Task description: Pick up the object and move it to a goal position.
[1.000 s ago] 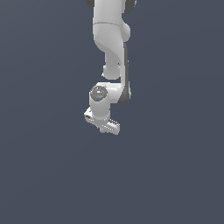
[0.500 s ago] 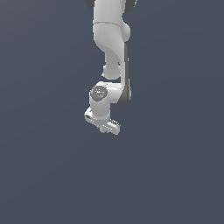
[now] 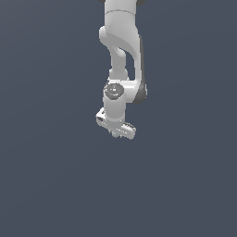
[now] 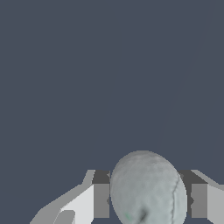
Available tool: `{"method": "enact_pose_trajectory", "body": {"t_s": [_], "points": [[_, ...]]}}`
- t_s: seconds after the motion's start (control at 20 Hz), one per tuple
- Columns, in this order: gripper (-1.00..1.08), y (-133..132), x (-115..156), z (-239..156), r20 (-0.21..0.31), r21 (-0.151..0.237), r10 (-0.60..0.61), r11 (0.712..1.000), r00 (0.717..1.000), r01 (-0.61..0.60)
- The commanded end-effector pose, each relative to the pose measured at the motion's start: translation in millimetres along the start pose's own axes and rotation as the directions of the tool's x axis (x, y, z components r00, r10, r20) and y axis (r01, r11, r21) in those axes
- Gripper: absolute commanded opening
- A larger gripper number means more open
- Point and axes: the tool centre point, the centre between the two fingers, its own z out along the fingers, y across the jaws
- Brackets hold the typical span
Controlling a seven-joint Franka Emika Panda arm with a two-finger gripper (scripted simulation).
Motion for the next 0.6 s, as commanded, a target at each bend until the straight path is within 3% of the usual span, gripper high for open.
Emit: {"method": "enact_pose_trajectory", "body": {"t_s": [0.0, 0.55], "points": [[-1.00, -16.7, -8.4, -17.1, -0.001, 0.001, -0.001, 1.000, 1.000, 0.001], [-1.00, -108.4, -54.9, -112.7, -0.002, -0.001, 0.000, 1.000, 1.000, 0.000]]}}
